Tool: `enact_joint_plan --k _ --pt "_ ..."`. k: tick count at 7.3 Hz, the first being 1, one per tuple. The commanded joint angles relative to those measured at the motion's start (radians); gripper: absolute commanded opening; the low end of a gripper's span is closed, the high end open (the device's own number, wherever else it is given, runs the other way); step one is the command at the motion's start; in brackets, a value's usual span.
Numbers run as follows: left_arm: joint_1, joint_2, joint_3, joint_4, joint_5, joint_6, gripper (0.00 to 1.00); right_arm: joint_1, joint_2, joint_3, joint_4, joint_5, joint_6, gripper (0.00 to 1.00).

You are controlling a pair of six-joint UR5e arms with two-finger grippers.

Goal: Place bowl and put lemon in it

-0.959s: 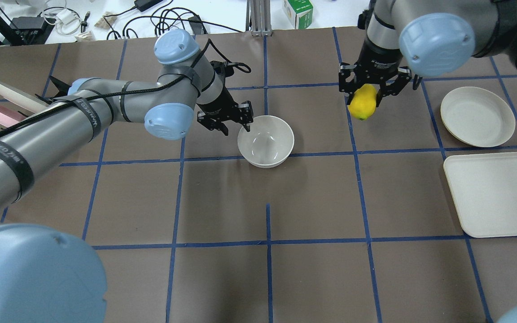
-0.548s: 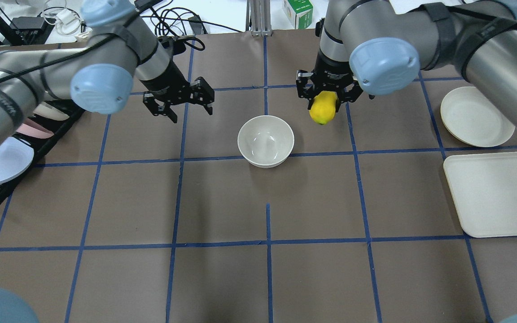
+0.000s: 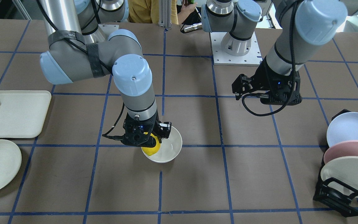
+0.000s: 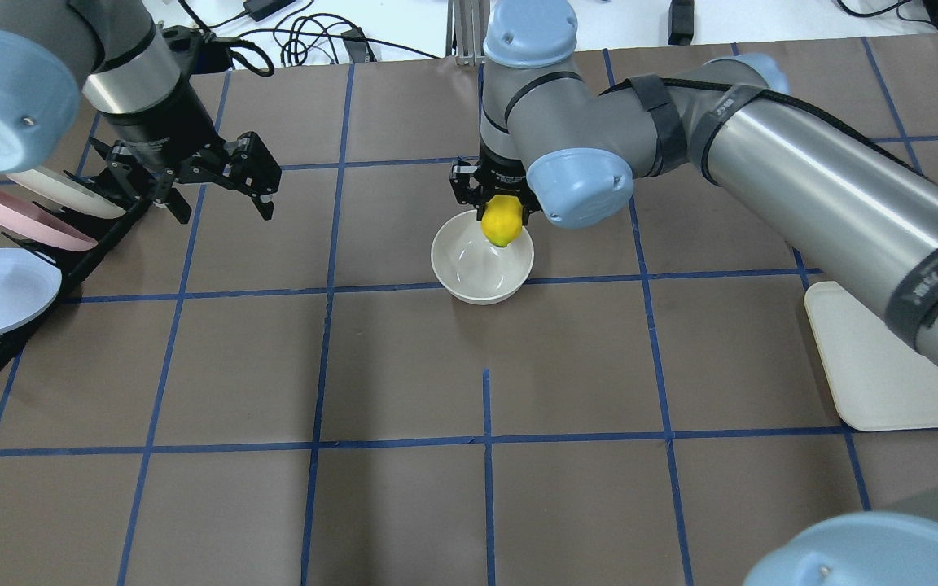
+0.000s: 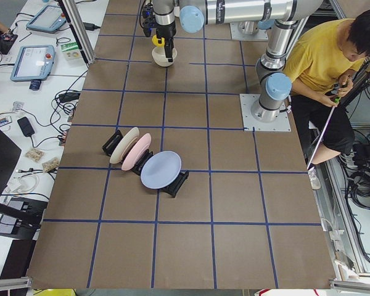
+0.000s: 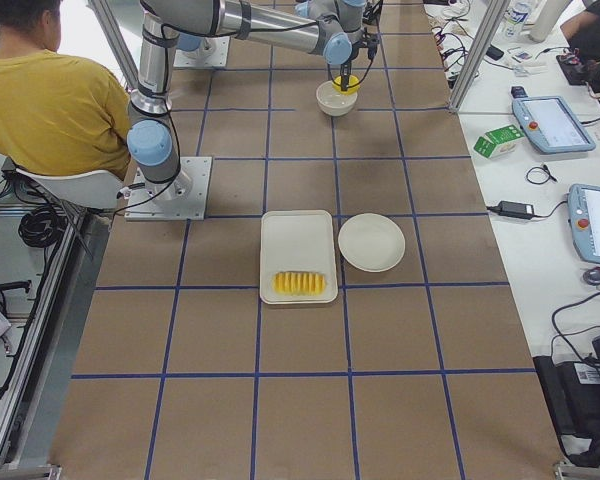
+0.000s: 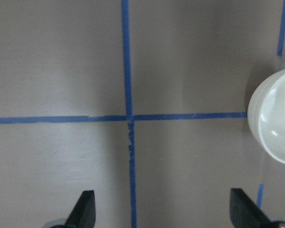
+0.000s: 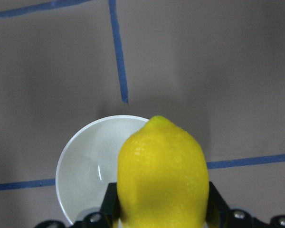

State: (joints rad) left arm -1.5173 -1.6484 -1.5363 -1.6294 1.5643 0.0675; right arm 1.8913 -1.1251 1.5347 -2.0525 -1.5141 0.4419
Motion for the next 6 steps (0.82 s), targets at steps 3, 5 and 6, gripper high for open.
enact_joint_plan --k 3,5,6 --pt "-0.004 0.002 0.051 -0.058 -0.006 -0.014 1.0 0.045 0.064 0.005 -0.005 0.002 0.047 0.0" --pt "-0.007 0.015 0.051 -0.053 -0.003 -0.014 1.0 0.046 0.093 0.005 -0.006 0.002 0.047 0.1" --pt "-0.007 0.024 0.051 -0.05 0.002 -0.018 1.0 0.046 0.099 0.005 -0.011 0.0 0.038 0.33"
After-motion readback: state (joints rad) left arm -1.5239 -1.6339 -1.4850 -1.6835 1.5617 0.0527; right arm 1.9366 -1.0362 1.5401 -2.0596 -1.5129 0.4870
